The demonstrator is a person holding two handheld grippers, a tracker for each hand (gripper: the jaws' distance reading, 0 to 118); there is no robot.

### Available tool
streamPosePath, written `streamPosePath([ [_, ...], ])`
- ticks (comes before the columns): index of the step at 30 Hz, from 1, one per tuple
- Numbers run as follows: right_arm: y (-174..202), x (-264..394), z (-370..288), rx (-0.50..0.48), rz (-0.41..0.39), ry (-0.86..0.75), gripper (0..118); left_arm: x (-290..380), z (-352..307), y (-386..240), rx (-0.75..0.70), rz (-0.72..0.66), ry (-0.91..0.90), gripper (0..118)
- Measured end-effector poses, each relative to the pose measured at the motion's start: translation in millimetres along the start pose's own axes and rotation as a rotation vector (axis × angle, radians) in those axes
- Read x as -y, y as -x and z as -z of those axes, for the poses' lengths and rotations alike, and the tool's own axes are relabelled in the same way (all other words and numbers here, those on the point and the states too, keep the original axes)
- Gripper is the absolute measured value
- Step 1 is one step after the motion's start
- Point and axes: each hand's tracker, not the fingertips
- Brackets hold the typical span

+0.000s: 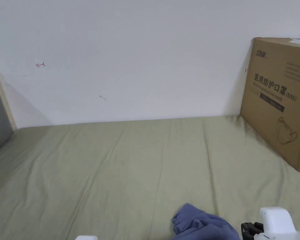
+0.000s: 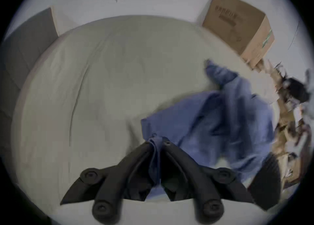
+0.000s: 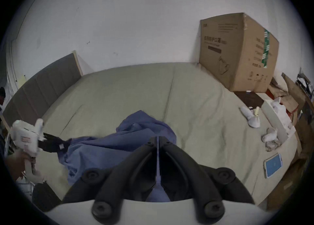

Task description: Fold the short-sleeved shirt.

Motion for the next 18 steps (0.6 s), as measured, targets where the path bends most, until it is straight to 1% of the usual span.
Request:
streamPosePath([
  [2,-7,-18,20,-0.050,0.006,0.038,5,-3,-34,-4,-0.077,0.032,-0.127,5],
  [3,-11,-28,32,-0.077,0.027,0.055,16,-4,-46,-5,-0.093,0.034,-0.188,5],
  [4,-17,-36,45,-0.100,0.062,0.084,35,-4,-60,-4,-0.089,0.028,-0.230,5],
  [5,-25,-45,62,-0.114,0.114,0.124,62,-4,-75,0,-0.089,0.019,-0.278,5],
  [6,-32,-51,76,-0.125,0.162,0.156,101,-2,-85,1,-0.097,0.010,-0.312,5],
  [7,-39,-56,98,-0.121,0.218,0.222,108,2,-95,5,-0.120,0.008,-0.347,5],
  [8,-46,-59,119,-0.109,0.235,0.289,108,4,-103,7,-0.150,0.008,-0.365,5],
  [9,-51,-60,134,-0.059,0.273,0.288,108,6,-108,8,-0.171,0.003,-0.371,5],
  [10,-54,-63,151,-0.024,0.283,0.335,108,8,-112,10,-0.178,0.003,-0.374,5],
  [11,-54,-63,171,0.005,0.278,0.407,108,13,-113,11,-0.177,0.007,-0.367,5],
  [13,-51,-60,205,0.011,0.236,0.559,108,15,-113,13,-0.184,0.020,-0.354,5],
  [14,-48,-55,219,0.007,0.187,0.617,108,18,-111,14,-0.182,0.026,-0.336,5],
  [15,-44,-51,225,0.000,0.158,0.641,105,19,-108,16,-0.184,0.031,-0.323,5],
  [16,-37,-46,233,-0.009,0.126,0.671,99,20,-105,17,-0.190,0.029,-0.311,5],
  [17,-29,-43,232,0.000,0.066,0.683,86,21,-103,20,-0.192,0.024,-0.304,5],
  [18,-22,-44,229,0.071,-0.038,0.668,79,22,-102,22,-0.186,0.016,-0.297,5],
])
